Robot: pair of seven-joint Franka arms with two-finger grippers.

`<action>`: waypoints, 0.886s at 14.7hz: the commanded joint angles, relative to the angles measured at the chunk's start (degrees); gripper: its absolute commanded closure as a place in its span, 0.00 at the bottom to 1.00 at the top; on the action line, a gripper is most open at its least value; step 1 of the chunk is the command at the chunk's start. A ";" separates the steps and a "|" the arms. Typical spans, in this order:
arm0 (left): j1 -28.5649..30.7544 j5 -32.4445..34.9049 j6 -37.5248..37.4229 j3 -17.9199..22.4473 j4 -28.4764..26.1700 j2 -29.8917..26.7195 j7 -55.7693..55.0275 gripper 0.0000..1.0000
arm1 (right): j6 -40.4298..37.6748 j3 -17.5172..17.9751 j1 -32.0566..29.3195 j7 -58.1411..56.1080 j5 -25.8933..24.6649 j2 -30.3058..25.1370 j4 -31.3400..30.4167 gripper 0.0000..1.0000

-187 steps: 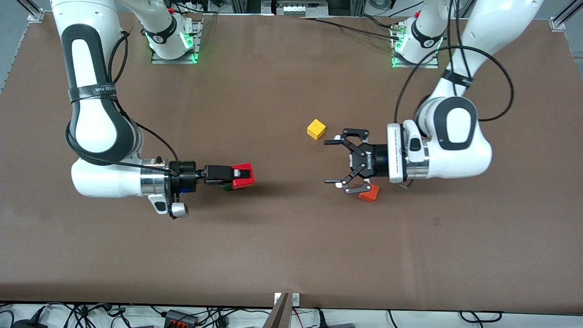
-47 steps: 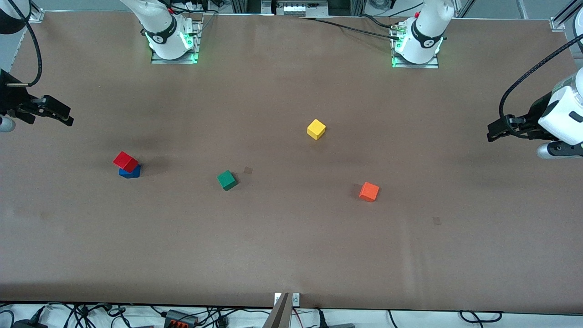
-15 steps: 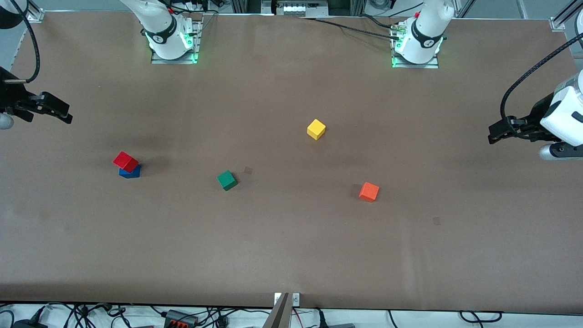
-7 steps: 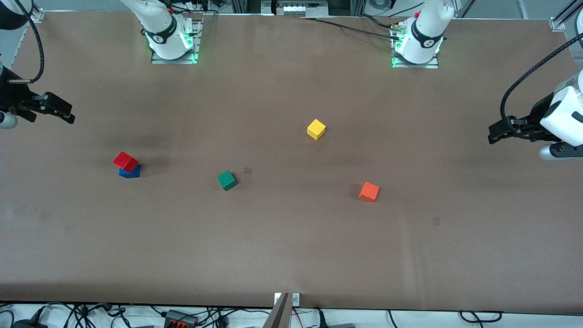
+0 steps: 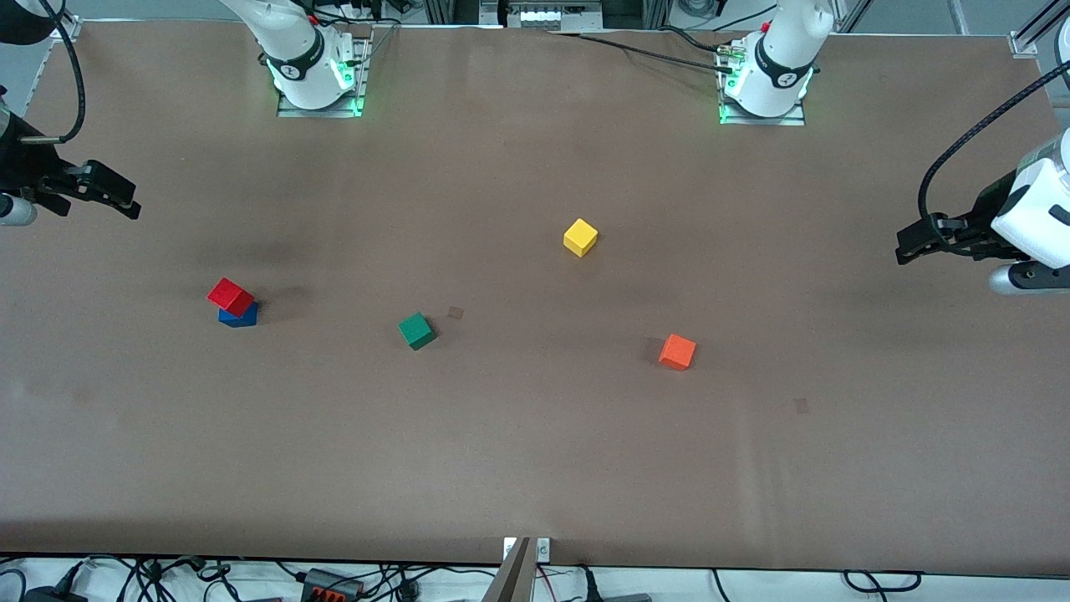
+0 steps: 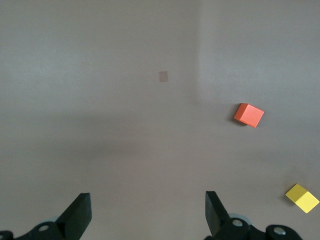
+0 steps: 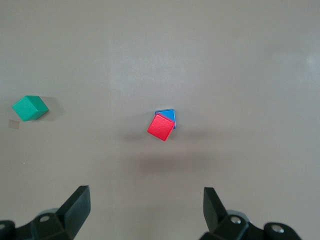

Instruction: Pass red block to right arm, stack on blue

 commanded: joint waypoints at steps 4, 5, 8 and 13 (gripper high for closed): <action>0.36 0.37 -1.10 -0.35 2.31 1.16 1.18 0.00 | 2.15 0.59 -0.03 1.06 -0.53 -1.22 -1.28 0.00; 0.36 0.37 -1.10 -0.35 2.31 1.16 1.18 0.00 | 2.24 0.59 -0.03 1.06 -0.44 -1.13 -1.28 0.00; 0.36 0.37 -1.10 -0.35 2.31 1.16 1.18 0.00 | 3.03 0.50 -0.12 0.97 -0.53 -0.52 -1.19 0.00; 0.36 0.37 -1.10 -0.35 2.31 1.16 1.18 0.00 | 3.21 0.50 -0.21 0.97 -0.44 -0.16 -1.28 0.00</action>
